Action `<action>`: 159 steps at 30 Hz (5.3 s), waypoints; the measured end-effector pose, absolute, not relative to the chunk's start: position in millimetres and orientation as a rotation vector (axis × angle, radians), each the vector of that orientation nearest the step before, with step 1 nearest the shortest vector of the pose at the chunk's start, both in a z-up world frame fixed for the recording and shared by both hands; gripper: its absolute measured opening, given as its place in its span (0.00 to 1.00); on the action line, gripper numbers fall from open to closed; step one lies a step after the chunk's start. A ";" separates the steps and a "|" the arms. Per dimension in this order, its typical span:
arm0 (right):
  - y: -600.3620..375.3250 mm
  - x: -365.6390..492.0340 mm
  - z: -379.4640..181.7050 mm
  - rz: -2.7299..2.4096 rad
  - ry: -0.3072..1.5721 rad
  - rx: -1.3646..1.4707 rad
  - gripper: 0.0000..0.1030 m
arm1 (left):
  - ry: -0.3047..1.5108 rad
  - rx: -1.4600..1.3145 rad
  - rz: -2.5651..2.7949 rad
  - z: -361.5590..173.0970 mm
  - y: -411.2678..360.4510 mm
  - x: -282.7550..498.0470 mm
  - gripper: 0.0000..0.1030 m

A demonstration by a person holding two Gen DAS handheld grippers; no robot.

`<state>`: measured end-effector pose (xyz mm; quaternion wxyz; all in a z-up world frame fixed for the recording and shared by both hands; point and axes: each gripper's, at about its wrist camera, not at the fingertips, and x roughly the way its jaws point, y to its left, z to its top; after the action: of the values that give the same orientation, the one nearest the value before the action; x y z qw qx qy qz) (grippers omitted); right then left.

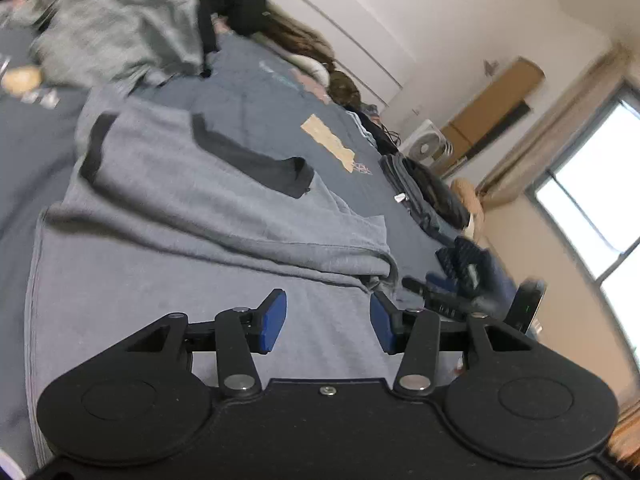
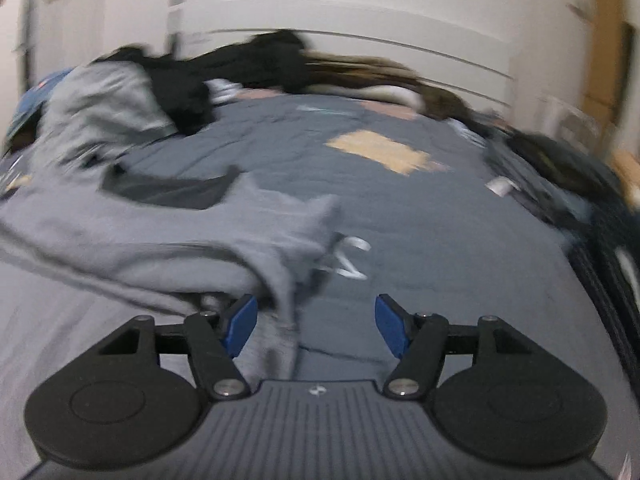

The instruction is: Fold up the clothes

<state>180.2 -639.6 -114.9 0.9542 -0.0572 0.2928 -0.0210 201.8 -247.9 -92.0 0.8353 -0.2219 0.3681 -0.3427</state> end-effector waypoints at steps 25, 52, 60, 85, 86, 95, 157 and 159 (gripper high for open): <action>-607.4 150.7 -142.7 0.309 0.715 -0.648 0.03 | 0.838 -0.403 -0.737 -114.6 -265.9 201.7 0.46; -704.2 314.3 -132.5 0.006 0.820 0.393 0.04 | 0.882 -0.294 -0.801 -122.0 -291.1 194.9 0.49; -754.9 324.0 -154.5 -0.121 0.707 0.756 0.07 | 0.874 -0.291 -0.814 -119.1 -291.2 191.3 0.49; -606.1 178.9 -146.4 0.050 0.673 -0.527 0.40 | 0.853 -0.262 -0.837 -107.6 -299.8 181.7 0.52; -606.4 178.8 -144.1 0.046 0.654 -0.495 0.30 | 0.857 -0.261 -0.837 -108.3 -300.0 181.6 0.52; -590.1 152.6 -154.3 0.217 0.707 -0.851 0.02 | 0.862 -0.261 -0.837 -109.1 -299.9 182.4 0.52; -730.3 237.7 -162.7 0.205 0.631 1.021 0.55 | 0.819 -0.280 -0.711 -101.5 -267.8 199.8 0.55; -724.9 227.0 -174.1 0.184 0.692 0.991 0.55 | 0.816 -0.280 -0.715 -100.0 -269.0 198.4 0.55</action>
<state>227.0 -724.9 -174.1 0.8188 0.4654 0.3248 0.0864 198.4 -269.0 -100.0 0.8471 -0.1330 0.3869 -0.3392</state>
